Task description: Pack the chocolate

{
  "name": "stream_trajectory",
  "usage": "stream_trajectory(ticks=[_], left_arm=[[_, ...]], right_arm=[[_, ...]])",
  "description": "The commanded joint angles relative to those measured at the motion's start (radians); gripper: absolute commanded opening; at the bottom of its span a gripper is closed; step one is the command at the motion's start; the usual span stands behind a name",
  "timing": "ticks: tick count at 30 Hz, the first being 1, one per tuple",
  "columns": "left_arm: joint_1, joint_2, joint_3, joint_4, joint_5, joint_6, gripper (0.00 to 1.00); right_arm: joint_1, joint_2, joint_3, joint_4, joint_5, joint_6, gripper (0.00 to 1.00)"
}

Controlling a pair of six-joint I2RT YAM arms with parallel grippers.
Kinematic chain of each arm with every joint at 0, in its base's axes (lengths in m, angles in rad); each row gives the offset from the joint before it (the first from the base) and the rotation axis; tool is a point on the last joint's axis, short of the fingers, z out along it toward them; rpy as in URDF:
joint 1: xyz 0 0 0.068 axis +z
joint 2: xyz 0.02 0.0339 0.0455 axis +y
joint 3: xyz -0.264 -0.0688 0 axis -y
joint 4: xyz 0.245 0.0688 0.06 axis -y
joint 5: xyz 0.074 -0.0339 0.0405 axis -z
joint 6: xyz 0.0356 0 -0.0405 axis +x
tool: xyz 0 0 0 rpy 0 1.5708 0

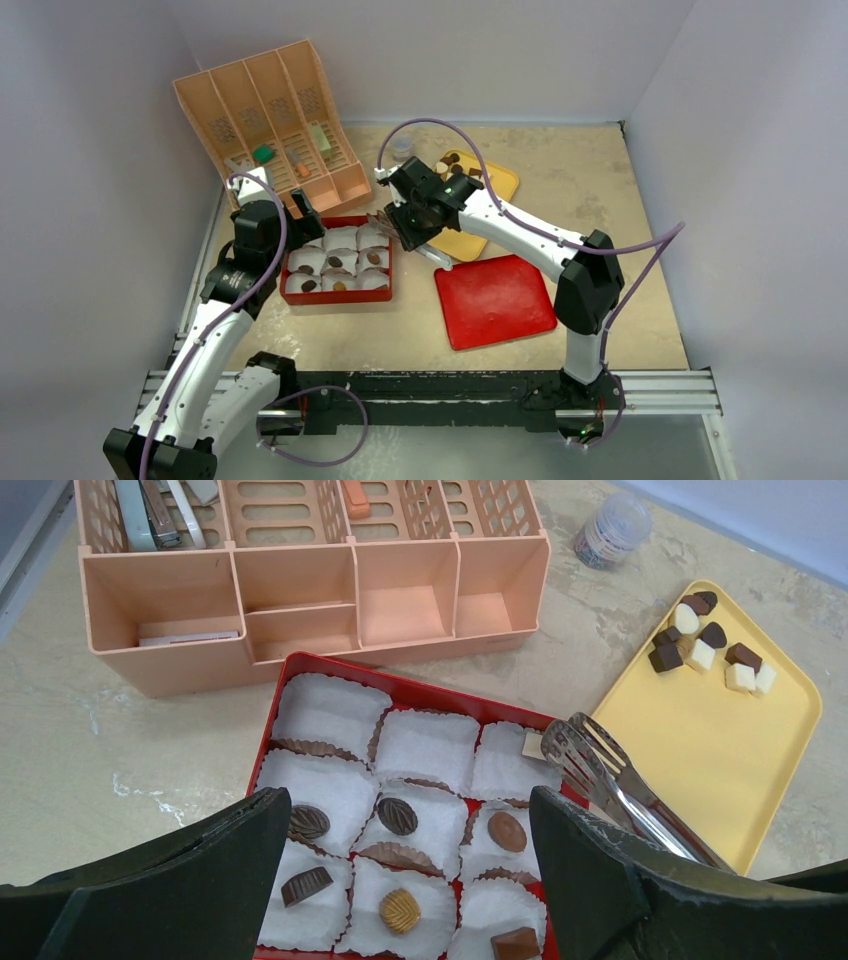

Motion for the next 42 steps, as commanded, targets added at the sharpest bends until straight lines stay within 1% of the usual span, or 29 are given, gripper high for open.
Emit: stream_trajectory(ticks=[1, 6, 11, 24, 29, 33, 35, 38, 40, 42], left_arm=[[-0.003, -0.002, 0.04, 0.024, -0.007, 0.008, 0.89], [-0.003, -0.002, 0.041, 0.025, -0.006, 0.007, 0.89], [-0.003, -0.004, 0.04, 0.024, -0.006, 0.007, 0.89], [-0.003, -0.011, 0.038, 0.02, -0.01, 0.009, 0.89], [-0.003, -0.009, 0.033, 0.025, -0.009, -0.002, 0.87], [-0.003, -0.004, 0.031, 0.026, -0.001, -0.01, 0.86], [-0.003, -0.004, 0.032, 0.028, 0.002, -0.016, 0.86], [-0.003, -0.008, 0.033, 0.027, 0.0, -0.018, 0.85], [-0.003, -0.015, 0.038, 0.013, -0.031, -0.022, 0.85], [-0.003, -0.027, 0.047, -0.01, -0.094, -0.027, 0.84]], right_arm=[[0.006, -0.067, 0.051, 0.003, 0.014, -0.001, 0.38], [0.008, -0.043, 0.062, -0.004, -0.012, -0.002, 0.38], [0.011, -0.021, 0.071, -0.012, -0.007, -0.002, 0.38], [0.036, 0.054, 0.164, -0.097, 0.048, -0.002, 0.37], [0.037, 0.017, 0.158, -0.073, 0.072, 0.009, 0.36], [0.037, -0.005, 0.167, -0.077, 0.052, 0.014, 0.36], [0.037, 0.012, 0.197, -0.094, 0.069, 0.023, 0.36], [0.045, 0.062, 0.266, -0.17, 0.077, 0.058, 0.35], [0.056, 0.077, 0.288, -0.202, 0.127, 0.087, 0.35], [0.061, 0.099, 0.328, -0.246, 0.158, 0.123, 0.35]])
